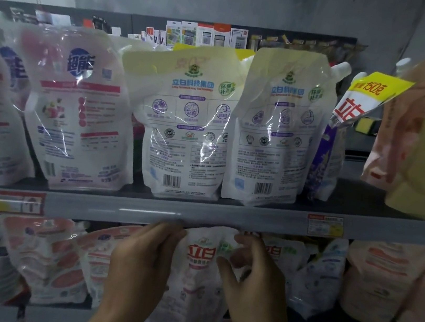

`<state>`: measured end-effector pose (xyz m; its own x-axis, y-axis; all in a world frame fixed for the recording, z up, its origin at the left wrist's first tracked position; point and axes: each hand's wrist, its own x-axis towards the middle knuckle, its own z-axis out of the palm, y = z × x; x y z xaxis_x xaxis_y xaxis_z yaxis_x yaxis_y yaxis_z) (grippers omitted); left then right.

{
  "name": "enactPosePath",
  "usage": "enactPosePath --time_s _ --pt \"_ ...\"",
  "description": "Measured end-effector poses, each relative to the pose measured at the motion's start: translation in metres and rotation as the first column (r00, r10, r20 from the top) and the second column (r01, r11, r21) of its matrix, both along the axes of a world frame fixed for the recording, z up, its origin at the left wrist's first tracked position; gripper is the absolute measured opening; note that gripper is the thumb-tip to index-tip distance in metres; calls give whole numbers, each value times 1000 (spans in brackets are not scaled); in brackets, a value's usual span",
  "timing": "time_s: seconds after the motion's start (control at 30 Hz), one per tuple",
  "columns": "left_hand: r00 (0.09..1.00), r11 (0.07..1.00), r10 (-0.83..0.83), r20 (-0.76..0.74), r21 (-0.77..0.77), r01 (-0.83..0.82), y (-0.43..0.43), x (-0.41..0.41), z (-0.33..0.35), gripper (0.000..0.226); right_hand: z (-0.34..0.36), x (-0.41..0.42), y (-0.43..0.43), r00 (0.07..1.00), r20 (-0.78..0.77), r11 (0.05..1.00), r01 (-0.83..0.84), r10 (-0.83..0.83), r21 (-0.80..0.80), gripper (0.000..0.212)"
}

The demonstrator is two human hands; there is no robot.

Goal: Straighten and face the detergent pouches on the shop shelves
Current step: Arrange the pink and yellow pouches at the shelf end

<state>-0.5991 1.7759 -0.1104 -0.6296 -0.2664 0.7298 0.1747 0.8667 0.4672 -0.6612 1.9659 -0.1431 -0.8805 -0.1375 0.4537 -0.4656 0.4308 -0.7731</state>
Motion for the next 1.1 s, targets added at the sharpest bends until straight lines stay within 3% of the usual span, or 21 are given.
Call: enactPosePath --time_s 0.13,0.3,0.5,0.63,0.77,0.83,0.93,1.0,1.1 --pt "996 995 -77 -34 65 79 15 0 16 10 22 3 14 966 -219 983 159 -136 91 35" --pt "988 985 -134 -74 98 141 38 -4 42 11 55 5 30 841 -492 934 329 -224 137 49" --pt "971 978 -206 -124 5 208 59 -12 78 12 93 -7 60 845 -534 914 245 -38 323 38" --pt "949 962 -274 -153 -39 272 71 -18 97 15 120 -6 78 907 -421 946 156 -23 283 31" --pt "934 949 -312 -175 -97 299 81 -25 114 12 145 -13 90 910 -415 947 117 18 298 6" --pt "937 950 -302 -178 -133 281 84 -28 125 14 154 -16 93 895 -445 951 142 -5 276 9" --pt "935 945 -306 -178 -180 275 83 -35 142 16 163 -19 97 846 -530 955 197 -51 223 31" --pt "928 941 -325 -183 -155 300 82 -38 150 13 168 -19 99 803 -590 956 231 -84 179 35" --pt "879 888 -418 -230 103 449 78 -45 157 19 176 -19 101 742 -652 946 302 -153 122 32"
